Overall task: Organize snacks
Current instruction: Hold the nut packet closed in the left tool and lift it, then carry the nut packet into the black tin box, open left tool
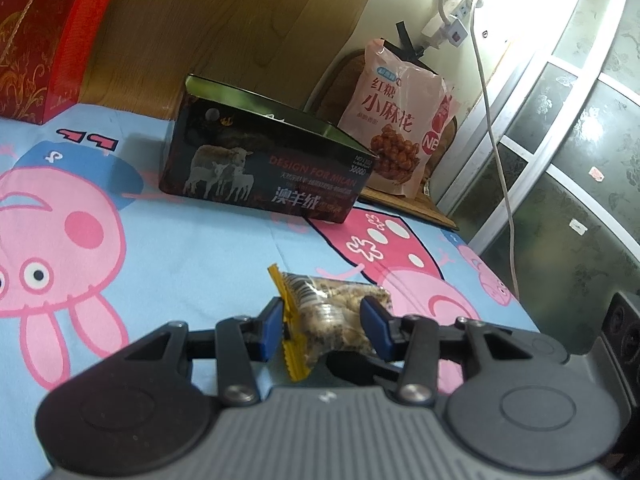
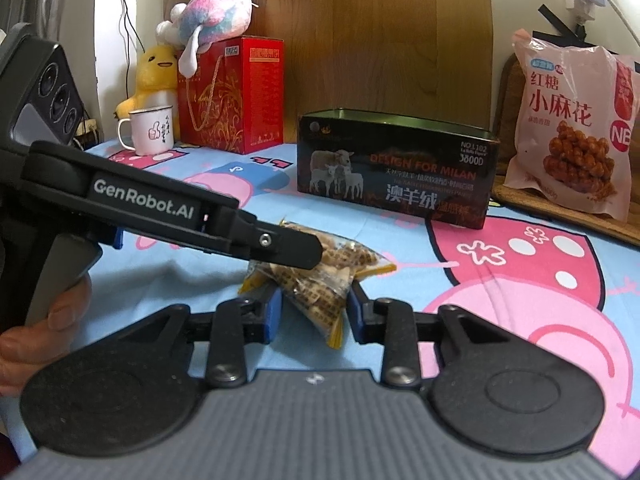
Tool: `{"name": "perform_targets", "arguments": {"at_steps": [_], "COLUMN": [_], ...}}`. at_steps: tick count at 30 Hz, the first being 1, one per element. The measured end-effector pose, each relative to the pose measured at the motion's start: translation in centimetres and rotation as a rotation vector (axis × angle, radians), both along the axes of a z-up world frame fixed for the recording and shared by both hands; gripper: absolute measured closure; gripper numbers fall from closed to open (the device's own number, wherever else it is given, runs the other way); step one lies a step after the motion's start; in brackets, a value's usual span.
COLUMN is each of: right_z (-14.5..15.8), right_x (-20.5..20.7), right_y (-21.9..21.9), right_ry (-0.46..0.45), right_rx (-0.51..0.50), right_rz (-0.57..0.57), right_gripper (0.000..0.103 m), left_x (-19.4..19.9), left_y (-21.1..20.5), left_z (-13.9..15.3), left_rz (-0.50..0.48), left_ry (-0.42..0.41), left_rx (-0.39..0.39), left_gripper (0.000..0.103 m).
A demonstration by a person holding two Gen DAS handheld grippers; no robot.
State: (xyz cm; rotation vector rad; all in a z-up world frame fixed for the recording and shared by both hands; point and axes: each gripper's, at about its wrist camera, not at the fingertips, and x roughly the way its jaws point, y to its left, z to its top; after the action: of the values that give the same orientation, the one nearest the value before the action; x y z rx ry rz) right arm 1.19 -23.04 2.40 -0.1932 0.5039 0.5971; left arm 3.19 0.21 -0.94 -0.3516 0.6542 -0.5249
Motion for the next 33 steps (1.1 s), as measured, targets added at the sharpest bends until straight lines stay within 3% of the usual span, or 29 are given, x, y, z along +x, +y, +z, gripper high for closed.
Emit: {"name": "perform_targets", "arguments": {"at_steps": [17,22,29,30,33], "right_z": [-0.1,2.0,6.8,7.4,7.8], "right_x": [0.2,1.2,6.8,8.0,11.7], "right_y": [-0.3,-0.3,0.7,1.0,1.8], "right_ry": [0.033,-0.014,-0.159,-0.178,-0.234], "right_rx": [0.028,0.060,0.050,0.040,-0.035], "right_rz": [-0.002,0.002,0.002,-0.008,-0.048], "right_gripper": [0.067,0.067,0.067,0.067,0.063], "left_x": [0.1,1.9,7.7,9.0,13.5], "left_y": [0.0,0.5,-0.3,-0.6,-2.2], "left_z": [-0.1,2.8,8.5,8.9,9.1], "left_rz": [0.000,-0.010,0.032,0.039,0.042], "left_ry": [0.017,-0.017,-0.148,-0.153,-0.131], "left_rx": [0.003,-0.037,0.002,0.000,0.051], "left_gripper": [0.062,0.063,0.062,0.060,0.025]}}
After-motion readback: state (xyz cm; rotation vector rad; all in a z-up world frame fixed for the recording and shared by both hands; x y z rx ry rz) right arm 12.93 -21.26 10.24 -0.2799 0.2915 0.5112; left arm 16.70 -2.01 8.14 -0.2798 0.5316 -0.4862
